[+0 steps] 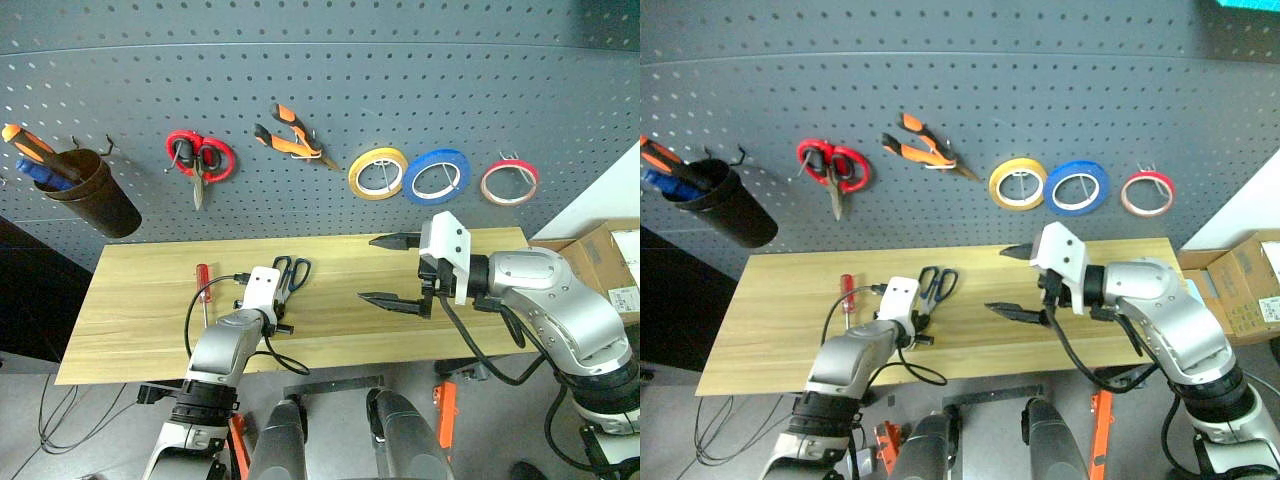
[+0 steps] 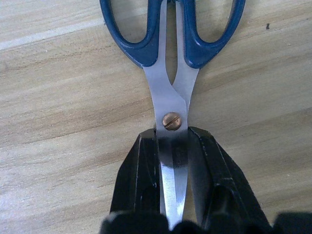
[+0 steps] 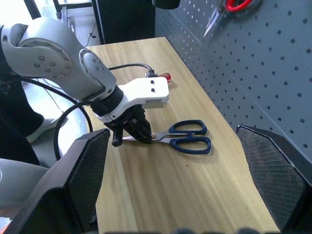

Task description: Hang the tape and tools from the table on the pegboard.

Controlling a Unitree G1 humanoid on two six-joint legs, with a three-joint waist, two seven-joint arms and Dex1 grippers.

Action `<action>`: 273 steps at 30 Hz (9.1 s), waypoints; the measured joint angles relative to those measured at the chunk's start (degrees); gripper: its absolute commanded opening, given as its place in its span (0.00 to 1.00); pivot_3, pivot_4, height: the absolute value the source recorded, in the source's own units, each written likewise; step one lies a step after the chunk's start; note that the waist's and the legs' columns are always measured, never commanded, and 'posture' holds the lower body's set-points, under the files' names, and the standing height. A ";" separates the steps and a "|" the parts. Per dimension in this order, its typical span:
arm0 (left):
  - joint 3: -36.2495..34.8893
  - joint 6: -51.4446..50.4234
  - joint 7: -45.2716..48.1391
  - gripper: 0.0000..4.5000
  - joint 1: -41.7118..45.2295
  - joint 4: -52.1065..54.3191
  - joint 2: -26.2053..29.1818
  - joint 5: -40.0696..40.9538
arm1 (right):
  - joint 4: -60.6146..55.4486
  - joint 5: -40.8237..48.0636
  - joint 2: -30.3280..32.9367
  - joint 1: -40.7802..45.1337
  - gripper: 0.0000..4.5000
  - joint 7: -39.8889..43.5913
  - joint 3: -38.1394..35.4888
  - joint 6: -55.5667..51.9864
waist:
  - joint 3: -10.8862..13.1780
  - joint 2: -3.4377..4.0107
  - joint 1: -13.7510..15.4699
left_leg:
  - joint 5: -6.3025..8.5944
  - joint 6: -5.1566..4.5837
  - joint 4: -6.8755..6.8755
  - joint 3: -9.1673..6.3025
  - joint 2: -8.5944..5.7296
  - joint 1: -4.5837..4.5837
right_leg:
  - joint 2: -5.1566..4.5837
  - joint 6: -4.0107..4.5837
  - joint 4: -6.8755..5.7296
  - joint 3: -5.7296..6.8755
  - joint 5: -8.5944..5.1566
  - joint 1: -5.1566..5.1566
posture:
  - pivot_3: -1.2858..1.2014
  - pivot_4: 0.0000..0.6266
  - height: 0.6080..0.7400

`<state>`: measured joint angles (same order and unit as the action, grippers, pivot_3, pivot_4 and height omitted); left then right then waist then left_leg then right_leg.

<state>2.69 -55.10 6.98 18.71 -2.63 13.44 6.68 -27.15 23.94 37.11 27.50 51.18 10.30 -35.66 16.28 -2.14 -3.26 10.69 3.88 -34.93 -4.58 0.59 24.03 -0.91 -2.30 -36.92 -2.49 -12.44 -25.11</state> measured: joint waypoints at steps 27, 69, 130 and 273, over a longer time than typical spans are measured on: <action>-5.07 26.53 -0.74 0.11 -10.17 11.56 -3.41 -0.37 | 4.32 11.25 -19.40 1.36 1.00 -12.45 -10.10 0.03 | -0.30 -0.11 1.87 | -0.02 0.03 -0.08 -0.05 -0.01 0.26 | -0.05 -0.18 -0.05 0.09 0.16 -0.18 | 0.54 0.28 1.00; -10.44 56.91 -3.54 0.11 -23.51 18.43 -9.34 0.09 | 3.37 19.57 -19.48 2.35 1.00 -14.93 -11.42 2.61 | -3.33 -0.07 2.80 | -0.05 -0.04 -0.46 0.02 0.02 -0.26 | 0.00 -0.10 -0.11 0.04 0.29 0.49 | 0.55 0.26 1.00; -11.98 52.98 -0.04 0.11 -8.31 6.17 -5.69 2.13 | 2.55 18.62 -19.13 0.90 1.00 -17.47 -11.34 3.67 | -3.34 -0.07 3.08 | -0.03 -0.05 -1.01 -0.01 0.04 -0.23 | 0.04 0.08 -0.02 0.04 0.36 0.78 | 0.53 0.25 1.00; -10.30 17.26 -6.20 0.18 -7.31 21.31 3.82 -4.81 | 8.72 8.78 -15.92 3.00 1.00 -6.18 -3.55 0.03 | 1.15 -0.21 3.12 | -0.02 0.01 -0.65 -0.06 0.01 0.76 | -0.15 -0.37 0.05 0.16 0.51 -0.40 | 0.58 0.26 1.00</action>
<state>-7.61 -37.84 0.78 11.40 18.68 17.25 1.87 -18.43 32.72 21.19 30.49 45.00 6.75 -35.63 17.42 -2.35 -0.14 10.67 3.89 -35.58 -4.63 0.59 24.80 -1.06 -2.67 -36.88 -2.34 -11.92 -25.50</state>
